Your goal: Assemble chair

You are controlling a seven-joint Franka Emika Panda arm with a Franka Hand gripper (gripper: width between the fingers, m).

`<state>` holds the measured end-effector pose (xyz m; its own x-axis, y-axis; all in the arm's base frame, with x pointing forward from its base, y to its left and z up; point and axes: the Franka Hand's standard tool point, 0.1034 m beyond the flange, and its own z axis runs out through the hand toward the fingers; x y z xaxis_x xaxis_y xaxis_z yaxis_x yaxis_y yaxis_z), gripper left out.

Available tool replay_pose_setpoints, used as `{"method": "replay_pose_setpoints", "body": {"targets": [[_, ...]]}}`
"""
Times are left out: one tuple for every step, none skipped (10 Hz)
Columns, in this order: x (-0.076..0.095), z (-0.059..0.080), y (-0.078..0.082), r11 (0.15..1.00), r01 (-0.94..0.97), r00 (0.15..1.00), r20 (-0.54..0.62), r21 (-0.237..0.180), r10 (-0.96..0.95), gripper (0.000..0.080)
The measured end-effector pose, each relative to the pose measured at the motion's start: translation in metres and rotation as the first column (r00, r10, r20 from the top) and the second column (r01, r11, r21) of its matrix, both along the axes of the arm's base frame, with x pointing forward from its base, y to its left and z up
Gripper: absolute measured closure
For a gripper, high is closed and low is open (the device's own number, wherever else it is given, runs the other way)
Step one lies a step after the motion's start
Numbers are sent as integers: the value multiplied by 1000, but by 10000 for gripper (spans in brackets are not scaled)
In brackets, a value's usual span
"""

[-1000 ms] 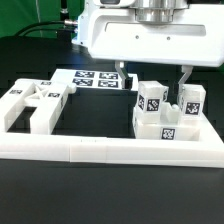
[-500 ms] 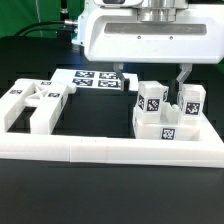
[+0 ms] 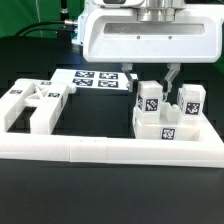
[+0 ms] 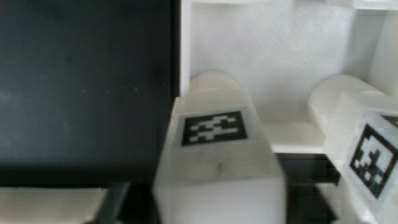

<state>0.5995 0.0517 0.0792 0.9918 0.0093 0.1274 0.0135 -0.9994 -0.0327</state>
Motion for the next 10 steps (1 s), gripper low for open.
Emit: {"method": "replay_pose_setpoints", "body": {"targets": [[0,0,0,1000,4,1000,0,1,-4,515],[0,0,0,997,74,997,-3,11,-74,515],[0,0,0,991,136,991,-6,18,-136,515],[0,0,-1,982,186,982,-9,25,-186,515],[0,0,-1,956,290,957,-15,37,-290,515],[-1,0,-2,925,377,926,-18,46,-377,515],[-1,0,-2,887,458,889,-23,54,-457,515],[-2,0,-2,832,551,835,-28,65,-550,515],[-2,0,-3,787,613,790,-31,75,-612,514],[-3,0,-3,727,680,732,-29,93,-681,514]]}}
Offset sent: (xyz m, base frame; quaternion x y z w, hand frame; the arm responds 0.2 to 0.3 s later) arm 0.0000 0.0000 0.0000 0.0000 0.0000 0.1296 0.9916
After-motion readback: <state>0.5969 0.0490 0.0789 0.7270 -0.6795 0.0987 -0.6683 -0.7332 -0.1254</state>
